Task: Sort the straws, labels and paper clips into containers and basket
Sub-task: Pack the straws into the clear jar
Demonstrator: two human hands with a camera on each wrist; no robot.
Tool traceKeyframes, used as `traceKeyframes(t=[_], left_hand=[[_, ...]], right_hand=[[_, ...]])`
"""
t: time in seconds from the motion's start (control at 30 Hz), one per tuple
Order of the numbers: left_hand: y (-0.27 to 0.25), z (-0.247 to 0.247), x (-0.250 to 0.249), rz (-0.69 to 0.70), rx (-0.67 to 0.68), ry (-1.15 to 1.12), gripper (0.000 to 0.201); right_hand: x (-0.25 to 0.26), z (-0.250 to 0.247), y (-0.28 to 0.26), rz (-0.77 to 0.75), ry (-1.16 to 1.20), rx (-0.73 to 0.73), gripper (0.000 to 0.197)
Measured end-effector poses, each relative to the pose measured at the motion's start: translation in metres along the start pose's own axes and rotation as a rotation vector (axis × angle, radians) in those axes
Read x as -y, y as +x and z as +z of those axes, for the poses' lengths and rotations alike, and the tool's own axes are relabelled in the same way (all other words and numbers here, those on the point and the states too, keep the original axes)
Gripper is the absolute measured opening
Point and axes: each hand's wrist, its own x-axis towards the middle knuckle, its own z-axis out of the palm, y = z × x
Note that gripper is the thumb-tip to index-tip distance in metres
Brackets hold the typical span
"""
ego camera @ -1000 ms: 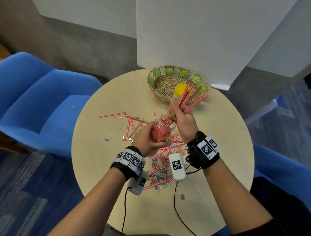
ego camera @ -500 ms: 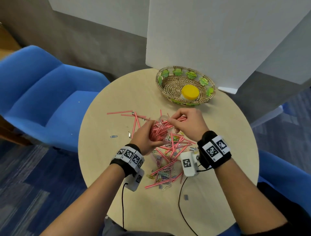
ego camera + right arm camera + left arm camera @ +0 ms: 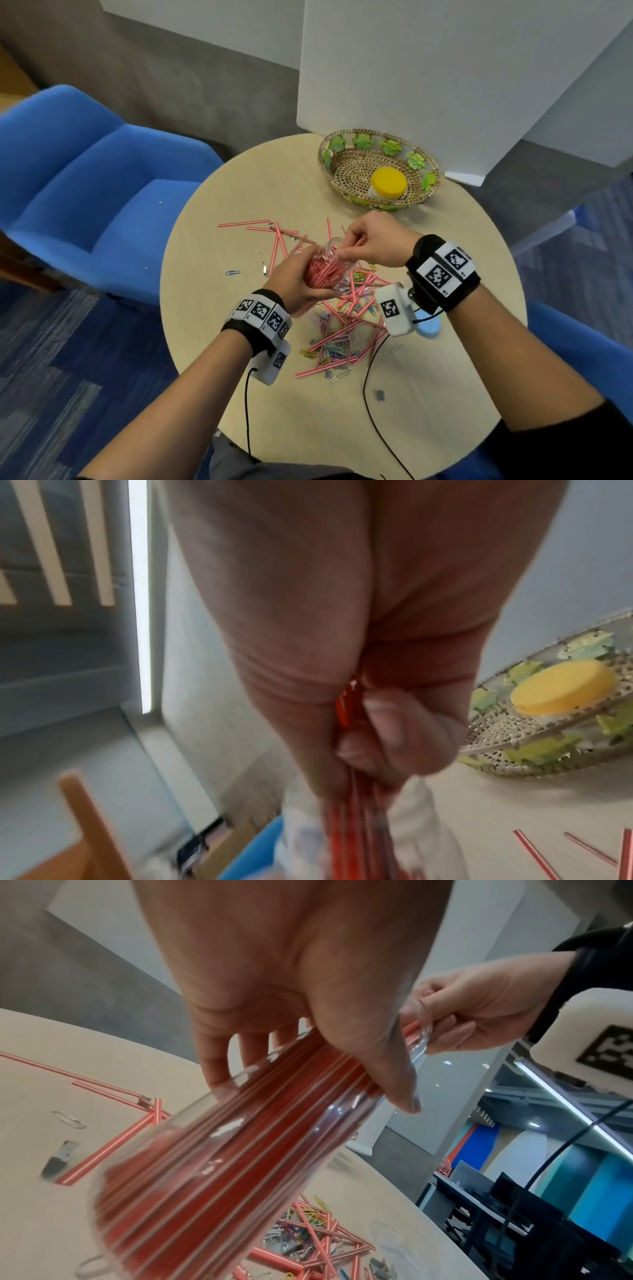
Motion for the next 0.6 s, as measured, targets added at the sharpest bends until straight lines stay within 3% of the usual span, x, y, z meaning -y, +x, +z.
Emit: traceKeyframes(t=[0.13, 0.23, 0.33, 0.5, 0.6], left_hand=[[0.003, -0.003, -0.001, 0.015, -0.047, -0.022, 0.091], [0.003, -0.01, -0.001, -0.009, -0.092, -0.04, 0.085], [0.003, -0.021, 0.004, -0.024, -0.135, -0.044, 0.081], [0.004, -0.029, 0.014, -0.022, -0.147, -0.009, 0.082], [0.003, -0.039, 0.03, -0.044, -0.1, 0.009, 0.08]], right_hand=[[0.013, 0.021, 0.004, -0.024, -0.057, -0.206, 0.015], [0.007, 0.01, 0.002, -0.008, 0.164, -0.296, 0.019], [0.004, 0.002, -0.001, -0.031, 0.394, -0.278, 0.01], [0.027, 0.028, 0.025, -0.041, 0.13, -0.3, 0.004], [0.042, 0.039, 0.046, -0.117, -0.084, -0.061, 0.025]])
